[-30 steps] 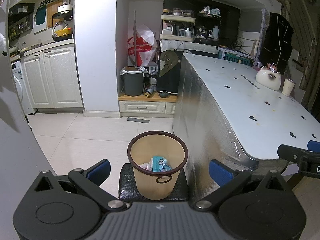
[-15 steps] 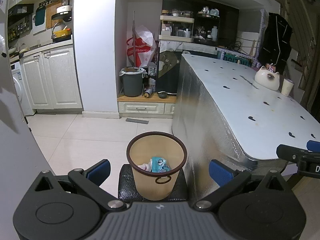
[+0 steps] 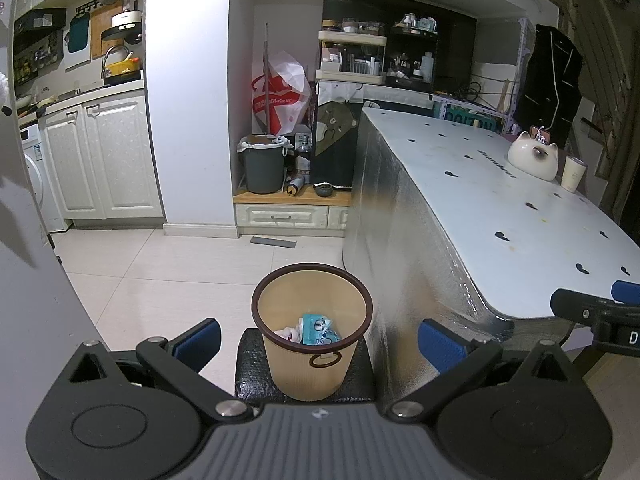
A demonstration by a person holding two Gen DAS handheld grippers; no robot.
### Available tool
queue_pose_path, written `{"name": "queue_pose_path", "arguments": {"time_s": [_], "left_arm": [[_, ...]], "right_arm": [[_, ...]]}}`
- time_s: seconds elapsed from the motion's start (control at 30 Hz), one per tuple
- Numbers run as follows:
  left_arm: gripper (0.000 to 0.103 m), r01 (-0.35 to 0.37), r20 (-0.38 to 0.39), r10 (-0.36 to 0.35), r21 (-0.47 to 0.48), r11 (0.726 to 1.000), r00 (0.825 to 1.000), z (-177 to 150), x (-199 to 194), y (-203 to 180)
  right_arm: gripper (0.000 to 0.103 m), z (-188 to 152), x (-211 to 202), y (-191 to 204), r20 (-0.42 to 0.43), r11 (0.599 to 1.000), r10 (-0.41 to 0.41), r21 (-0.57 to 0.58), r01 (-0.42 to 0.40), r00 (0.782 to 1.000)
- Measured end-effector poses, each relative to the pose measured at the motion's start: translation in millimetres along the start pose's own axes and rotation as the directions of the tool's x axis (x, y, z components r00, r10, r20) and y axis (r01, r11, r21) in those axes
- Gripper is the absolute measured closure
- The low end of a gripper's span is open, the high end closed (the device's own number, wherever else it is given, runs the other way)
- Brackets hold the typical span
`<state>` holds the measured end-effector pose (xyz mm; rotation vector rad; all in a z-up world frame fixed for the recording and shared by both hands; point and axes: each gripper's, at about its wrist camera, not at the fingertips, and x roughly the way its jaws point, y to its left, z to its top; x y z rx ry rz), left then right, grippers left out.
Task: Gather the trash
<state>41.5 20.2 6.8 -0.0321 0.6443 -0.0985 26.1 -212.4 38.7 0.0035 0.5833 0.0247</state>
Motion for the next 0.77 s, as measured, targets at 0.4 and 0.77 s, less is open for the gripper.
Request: {"name": "queue_pose_path", "arguments": {"time_s": [0.4,0.77], "left_arm": [[0.0,0.002,0.002,-0.002,0.001,1.0,1.0,0.4,-0.1,-3.1],[0.0,0.004,0.003,-0.004,0.001,1.0,1.0,1.2,0.3,-6.7]], "right_arm": [[0.0,-0.5,0.1,0.5,0.0,1.0,0.0,0.0,0.0,1.0],[0.0,-0.6,0.2,0.1,0.001,1.0,0.0,0.0,0.0,1.0]]}}
